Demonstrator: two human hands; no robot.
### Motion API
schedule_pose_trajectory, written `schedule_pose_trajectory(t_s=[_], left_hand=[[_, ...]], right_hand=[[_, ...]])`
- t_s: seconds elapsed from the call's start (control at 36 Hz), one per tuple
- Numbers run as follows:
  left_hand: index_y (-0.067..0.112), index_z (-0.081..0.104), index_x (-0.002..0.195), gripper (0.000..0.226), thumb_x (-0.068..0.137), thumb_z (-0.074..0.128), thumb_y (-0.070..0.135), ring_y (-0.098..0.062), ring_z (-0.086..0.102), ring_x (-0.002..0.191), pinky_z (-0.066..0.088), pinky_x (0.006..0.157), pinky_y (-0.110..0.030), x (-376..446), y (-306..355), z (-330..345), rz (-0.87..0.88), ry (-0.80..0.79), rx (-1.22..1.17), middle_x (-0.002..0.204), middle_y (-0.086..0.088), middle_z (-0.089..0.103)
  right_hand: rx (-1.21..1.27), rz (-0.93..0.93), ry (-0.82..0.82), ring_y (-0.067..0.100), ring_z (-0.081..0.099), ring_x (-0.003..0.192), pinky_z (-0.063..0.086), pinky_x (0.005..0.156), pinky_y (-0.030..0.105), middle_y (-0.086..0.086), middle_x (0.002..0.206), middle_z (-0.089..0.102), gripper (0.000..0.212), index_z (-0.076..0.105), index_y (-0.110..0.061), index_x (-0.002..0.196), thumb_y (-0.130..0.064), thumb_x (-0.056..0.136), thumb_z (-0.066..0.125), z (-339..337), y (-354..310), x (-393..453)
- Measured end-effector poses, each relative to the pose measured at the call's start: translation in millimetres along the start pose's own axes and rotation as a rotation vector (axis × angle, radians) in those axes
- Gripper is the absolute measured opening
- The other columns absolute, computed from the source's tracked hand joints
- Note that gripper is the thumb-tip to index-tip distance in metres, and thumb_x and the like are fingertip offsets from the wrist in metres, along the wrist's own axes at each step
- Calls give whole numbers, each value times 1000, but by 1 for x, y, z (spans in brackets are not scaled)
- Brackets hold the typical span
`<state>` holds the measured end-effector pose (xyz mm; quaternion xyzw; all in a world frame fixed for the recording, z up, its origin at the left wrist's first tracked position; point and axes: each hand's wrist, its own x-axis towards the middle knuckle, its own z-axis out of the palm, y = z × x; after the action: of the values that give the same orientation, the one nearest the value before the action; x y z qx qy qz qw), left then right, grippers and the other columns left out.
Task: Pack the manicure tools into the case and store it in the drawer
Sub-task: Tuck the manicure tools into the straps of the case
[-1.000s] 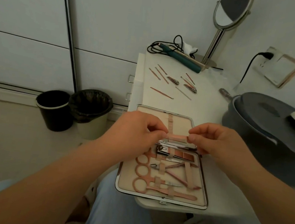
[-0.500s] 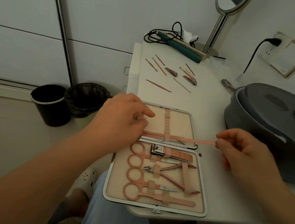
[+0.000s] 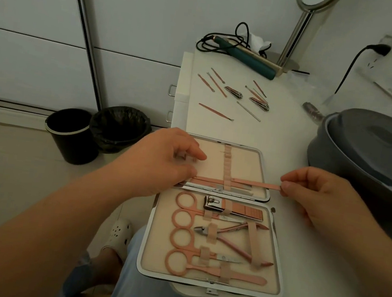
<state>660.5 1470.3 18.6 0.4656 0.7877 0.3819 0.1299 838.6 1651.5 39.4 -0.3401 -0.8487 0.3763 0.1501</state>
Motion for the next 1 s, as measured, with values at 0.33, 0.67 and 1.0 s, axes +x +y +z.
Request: schedule_pose_trajectory(t_s=[0.33, 0.67, 1.0], left_hand=[[48, 58, 78, 21, 73, 68, 30, 15, 42, 94, 31, 70, -1, 0, 4, -2, -16, -42, -7, 101, 29, 47], [46, 57, 75, 26, 71, 72, 24, 4, 47, 92, 31, 68, -6, 3, 5, 2, -38, 14, -7, 102, 21, 50], [42, 62, 85, 23, 73, 68, 23, 26, 35, 92, 22, 68, 12, 1, 0, 6, -6, 21, -27, 101, 27, 47]], right_hand=[[-11, 16, -80, -8, 48, 39, 39, 41, 10, -10, 54, 64, 9, 66, -24, 74, -19, 82, 65, 3, -6, 9], [-32, -68, -105, -10, 49, 42, 36, 45, 11, -16, 49, 60, 12, 66, -23, 70, -18, 81, 66, 8, -7, 17], [-342, -265, -118, 4, 47, 67, 30, 55, 14, -18, 80, 51, 19, 56, -45, 65, -34, 80, 61, 9, -15, 12]])
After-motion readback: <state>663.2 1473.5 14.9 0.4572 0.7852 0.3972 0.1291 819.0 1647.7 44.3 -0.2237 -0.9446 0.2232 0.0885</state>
